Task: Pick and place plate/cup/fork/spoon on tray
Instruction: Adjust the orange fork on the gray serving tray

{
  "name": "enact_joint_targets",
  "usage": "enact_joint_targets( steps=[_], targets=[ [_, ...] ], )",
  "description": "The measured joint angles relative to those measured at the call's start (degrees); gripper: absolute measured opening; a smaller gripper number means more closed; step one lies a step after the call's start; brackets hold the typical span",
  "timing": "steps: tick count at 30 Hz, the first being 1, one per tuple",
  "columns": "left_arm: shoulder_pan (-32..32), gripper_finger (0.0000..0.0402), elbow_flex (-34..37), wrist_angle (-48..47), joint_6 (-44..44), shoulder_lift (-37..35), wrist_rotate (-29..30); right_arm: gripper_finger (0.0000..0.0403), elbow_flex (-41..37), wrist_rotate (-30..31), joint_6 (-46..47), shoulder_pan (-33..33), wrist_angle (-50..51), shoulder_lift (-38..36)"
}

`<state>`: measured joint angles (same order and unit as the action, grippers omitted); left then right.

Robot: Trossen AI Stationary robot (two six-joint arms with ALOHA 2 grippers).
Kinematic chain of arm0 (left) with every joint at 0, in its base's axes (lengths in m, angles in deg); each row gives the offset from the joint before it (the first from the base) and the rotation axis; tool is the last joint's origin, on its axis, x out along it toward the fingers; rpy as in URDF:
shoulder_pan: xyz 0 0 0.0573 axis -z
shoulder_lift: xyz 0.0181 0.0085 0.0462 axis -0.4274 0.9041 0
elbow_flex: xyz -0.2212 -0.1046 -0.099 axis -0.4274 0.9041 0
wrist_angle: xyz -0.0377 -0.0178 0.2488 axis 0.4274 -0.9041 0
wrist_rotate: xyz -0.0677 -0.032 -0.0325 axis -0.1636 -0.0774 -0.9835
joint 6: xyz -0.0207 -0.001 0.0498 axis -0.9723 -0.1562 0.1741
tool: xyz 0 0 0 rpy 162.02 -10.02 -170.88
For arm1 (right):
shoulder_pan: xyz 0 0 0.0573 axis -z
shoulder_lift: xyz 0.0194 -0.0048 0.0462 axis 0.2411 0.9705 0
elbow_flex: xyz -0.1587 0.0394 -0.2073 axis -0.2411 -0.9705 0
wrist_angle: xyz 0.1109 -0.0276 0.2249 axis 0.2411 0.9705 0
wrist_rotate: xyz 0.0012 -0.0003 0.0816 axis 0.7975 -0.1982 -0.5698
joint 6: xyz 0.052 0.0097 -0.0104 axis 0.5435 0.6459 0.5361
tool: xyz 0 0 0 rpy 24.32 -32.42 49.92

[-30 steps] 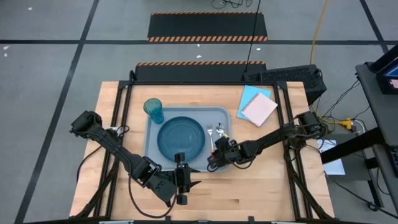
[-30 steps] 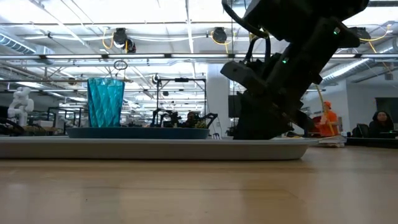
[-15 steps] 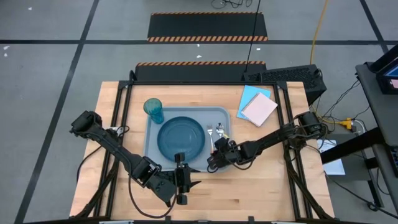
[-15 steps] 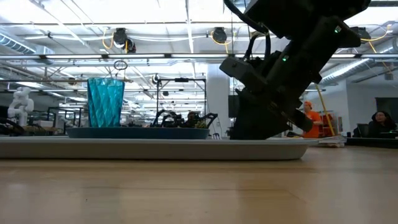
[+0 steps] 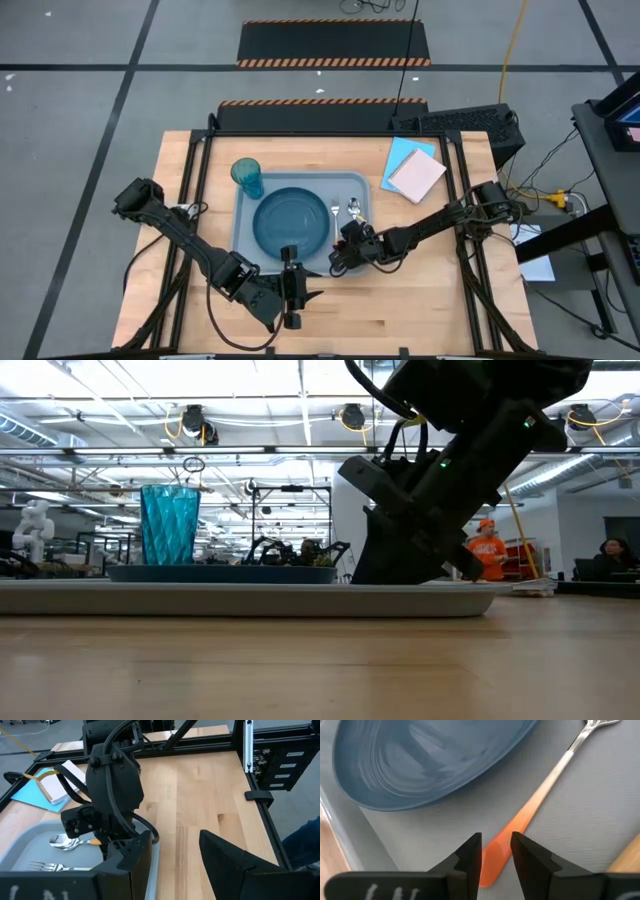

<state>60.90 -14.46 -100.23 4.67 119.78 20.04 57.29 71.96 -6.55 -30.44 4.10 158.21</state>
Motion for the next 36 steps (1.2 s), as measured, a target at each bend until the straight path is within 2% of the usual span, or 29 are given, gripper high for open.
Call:
enact_joint_targets(
  steps=[13,36],
  targets=[
    [0.0,0.017,0.0,0.0,0.0,0.0,-0.1,0.01,-0.2,7.6,-4.4,1.1,0.3,-4.3],
    [0.0,0.017,0.0,0.2,0.7,0.0,-0.1,0.01,-0.1,8.2,-6.4,5.6,0.1,1.7]
  ],
)
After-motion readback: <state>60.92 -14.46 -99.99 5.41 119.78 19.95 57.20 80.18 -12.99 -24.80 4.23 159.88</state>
